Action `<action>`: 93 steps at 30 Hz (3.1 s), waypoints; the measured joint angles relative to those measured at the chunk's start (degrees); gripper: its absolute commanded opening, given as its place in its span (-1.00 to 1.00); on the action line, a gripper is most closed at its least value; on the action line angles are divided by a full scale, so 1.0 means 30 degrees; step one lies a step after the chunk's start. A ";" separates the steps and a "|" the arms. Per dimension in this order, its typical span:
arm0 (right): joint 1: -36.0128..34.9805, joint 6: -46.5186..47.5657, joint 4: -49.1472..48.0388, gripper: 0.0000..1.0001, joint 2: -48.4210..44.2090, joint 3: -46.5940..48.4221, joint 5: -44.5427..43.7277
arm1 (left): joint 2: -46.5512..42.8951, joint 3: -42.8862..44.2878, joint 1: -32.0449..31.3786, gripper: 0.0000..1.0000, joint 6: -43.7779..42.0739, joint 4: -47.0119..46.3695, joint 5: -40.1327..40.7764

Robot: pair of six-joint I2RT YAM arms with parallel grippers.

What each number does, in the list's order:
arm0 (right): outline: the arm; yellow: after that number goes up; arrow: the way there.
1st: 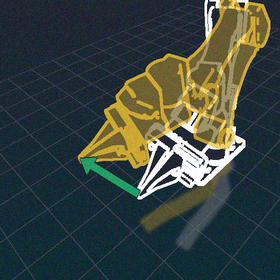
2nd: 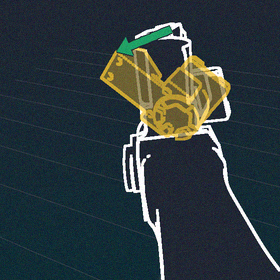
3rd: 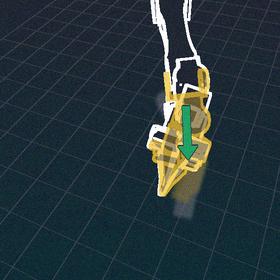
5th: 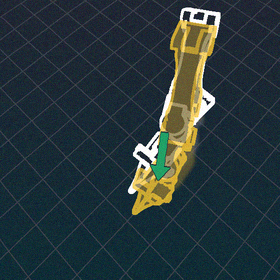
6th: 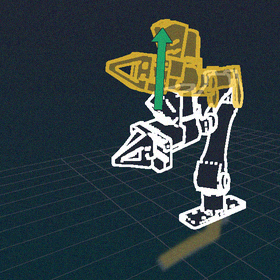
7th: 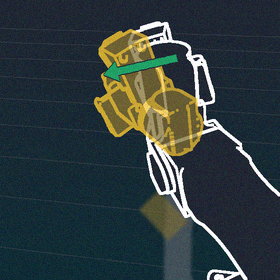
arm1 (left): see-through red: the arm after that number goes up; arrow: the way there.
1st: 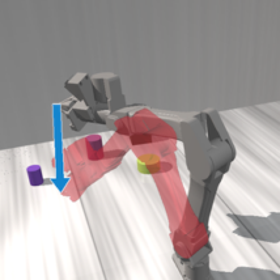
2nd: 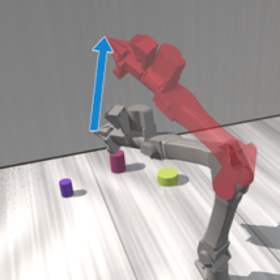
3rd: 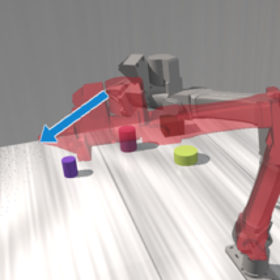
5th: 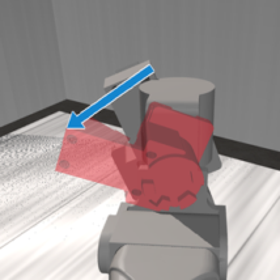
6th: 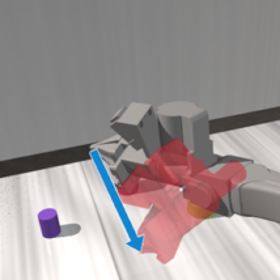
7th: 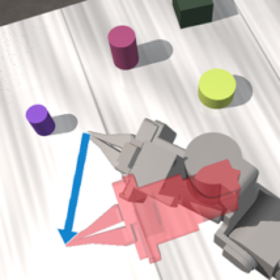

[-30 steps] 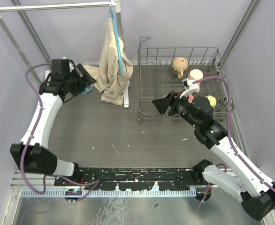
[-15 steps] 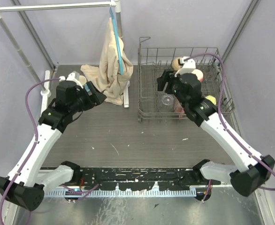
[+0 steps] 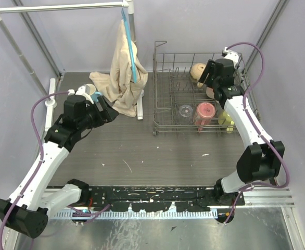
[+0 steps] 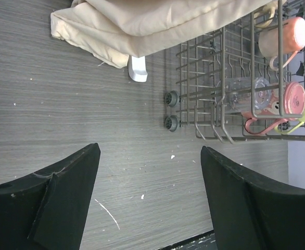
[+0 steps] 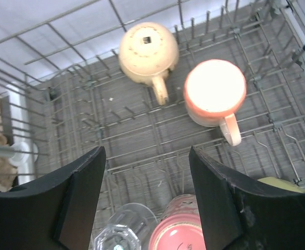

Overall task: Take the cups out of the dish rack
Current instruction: Place the cup at the center of the board, then unload the cup from the dish rack.

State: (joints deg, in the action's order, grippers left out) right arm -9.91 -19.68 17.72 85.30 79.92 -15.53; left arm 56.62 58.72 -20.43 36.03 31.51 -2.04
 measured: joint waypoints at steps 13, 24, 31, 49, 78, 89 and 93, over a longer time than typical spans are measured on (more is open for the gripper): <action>0.2747 -0.0153 0.0889 0.41 0.3155 0.0160 0.0576 | -0.0743 -0.0576 0.0000 0.73 -0.0175 -0.0255 -0.1005; 0.3133 0.1129 0.1479 0.48 0.5938 0.0750 0.0495 | -0.1056 -0.0867 0.0000 0.73 -0.0466 -0.0262 -0.1115; 0.3592 0.2018 0.0889 0.49 0.6696 0.0831 0.1574 | -0.1341 -0.0984 0.0000 0.73 -0.0503 -0.0262 -0.1144; 0.3971 0.3570 -0.1683 0.50 0.7380 0.0379 0.2696 | -0.1413 -0.1253 0.0000 0.73 -0.0495 -0.0546 -0.1384; 0.4036 0.4335 -0.1734 -0.18 0.9697 0.1443 0.2987 | -0.1195 -0.1770 0.0000 0.73 -0.0488 -0.0925 -0.1588; 0.4036 0.4262 -0.1749 -0.99 0.9726 0.1443 0.2943 | -0.1144 -0.1770 0.0000 0.73 -0.0488 -0.0991 -0.1610; 0.4036 0.4146 -0.1800 -0.99 0.9726 0.1421 0.2892 | -0.1144 -0.1770 0.0000 0.73 -0.0488 -0.0991 -0.1654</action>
State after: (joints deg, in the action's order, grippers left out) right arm 2.20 -7.25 12.32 114.48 84.18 -6.85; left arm 53.19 53.41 -20.43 34.57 28.53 -7.01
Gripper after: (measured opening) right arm 0.251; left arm 0.866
